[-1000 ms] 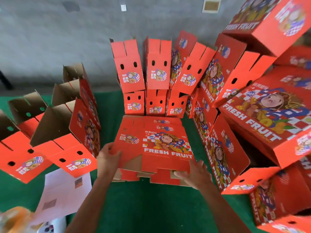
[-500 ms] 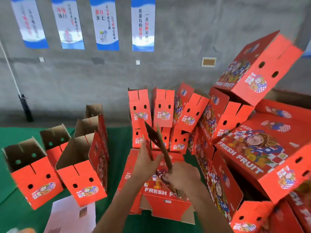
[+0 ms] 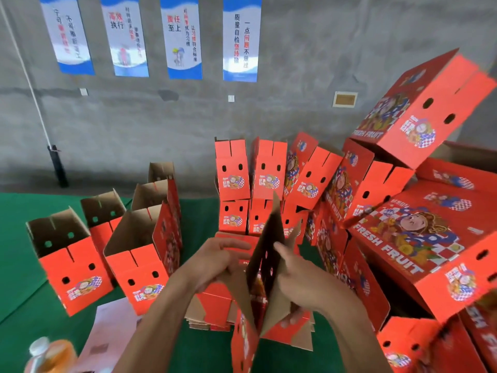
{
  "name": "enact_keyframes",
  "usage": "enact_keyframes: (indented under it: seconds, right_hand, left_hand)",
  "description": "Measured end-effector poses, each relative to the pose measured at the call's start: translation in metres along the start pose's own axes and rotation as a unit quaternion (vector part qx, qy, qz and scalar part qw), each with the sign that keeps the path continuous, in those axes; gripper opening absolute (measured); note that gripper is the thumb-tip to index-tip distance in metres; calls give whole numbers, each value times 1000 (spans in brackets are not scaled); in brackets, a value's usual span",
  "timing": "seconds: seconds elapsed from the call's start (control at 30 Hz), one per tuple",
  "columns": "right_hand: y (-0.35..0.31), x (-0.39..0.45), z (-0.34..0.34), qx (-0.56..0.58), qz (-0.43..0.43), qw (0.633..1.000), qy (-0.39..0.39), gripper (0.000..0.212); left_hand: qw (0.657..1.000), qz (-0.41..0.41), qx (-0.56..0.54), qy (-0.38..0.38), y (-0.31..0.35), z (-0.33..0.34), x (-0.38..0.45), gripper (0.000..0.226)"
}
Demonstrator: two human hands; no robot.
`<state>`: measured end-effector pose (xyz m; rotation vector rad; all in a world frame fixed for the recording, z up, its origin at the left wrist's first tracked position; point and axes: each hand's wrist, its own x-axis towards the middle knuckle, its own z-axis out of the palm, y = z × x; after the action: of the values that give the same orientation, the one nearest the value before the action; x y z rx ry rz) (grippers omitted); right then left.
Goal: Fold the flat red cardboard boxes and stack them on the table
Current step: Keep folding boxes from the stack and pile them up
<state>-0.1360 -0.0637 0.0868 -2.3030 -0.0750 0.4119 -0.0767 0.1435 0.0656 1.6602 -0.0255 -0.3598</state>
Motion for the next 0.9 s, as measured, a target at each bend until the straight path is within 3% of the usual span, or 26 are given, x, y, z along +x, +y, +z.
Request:
enact_keyframes:
  seconds: [0.07, 0.17, 0.23, 0.27, 0.33, 0.47, 0.6, 0.67, 0.73, 0.9]
  right_hand:
    - [6, -2, -1, -20, -49, 999, -13, 37]
    - [17, 1, -3, -122, -142, 977, 103, 51]
    - [25, 7, -3, -269, -229, 917, 186, 42]
    - [28, 12, -2, -324, -262, 888, 192, 39]
    - [28, 22, 0, -385, -283, 865, 152, 38]
    - [28, 35, 6, -408, -327, 840, 148, 44]
    - [44, 31, 18, -377, -439, 760, 297, 50]
    - [43, 25, 27, -376, -390, 785, 300, 60]
    - [45, 24, 40, -396, -303, 832, 242, 78]
    - [89, 32, 74, -404, -172, 884, 159, 105]
  left_hand:
    - [1000, -12, 17, -5, 1, -13, 0, 62]
    - [999, -29, 32, -6, 4, -36, -2, 57]
    - [999, -36, 29, 1, 4, -51, -5, 52]
    - [999, -39, 16, 0, 3, -58, -6, 54]
    - [999, -46, -26, -3, -1, -69, -8, 60]
    - [993, -30, -106, 49, -7, -98, -16, 64]
    - [974, 48, -148, 167, -17, -134, -24, 50]
    - [969, 65, -116, 210, -24, -130, -25, 31]
    - [963, 63, -60, 256, -36, -113, -23, 19]
    - [924, 118, 140, 337, -80, -90, -23, 39]
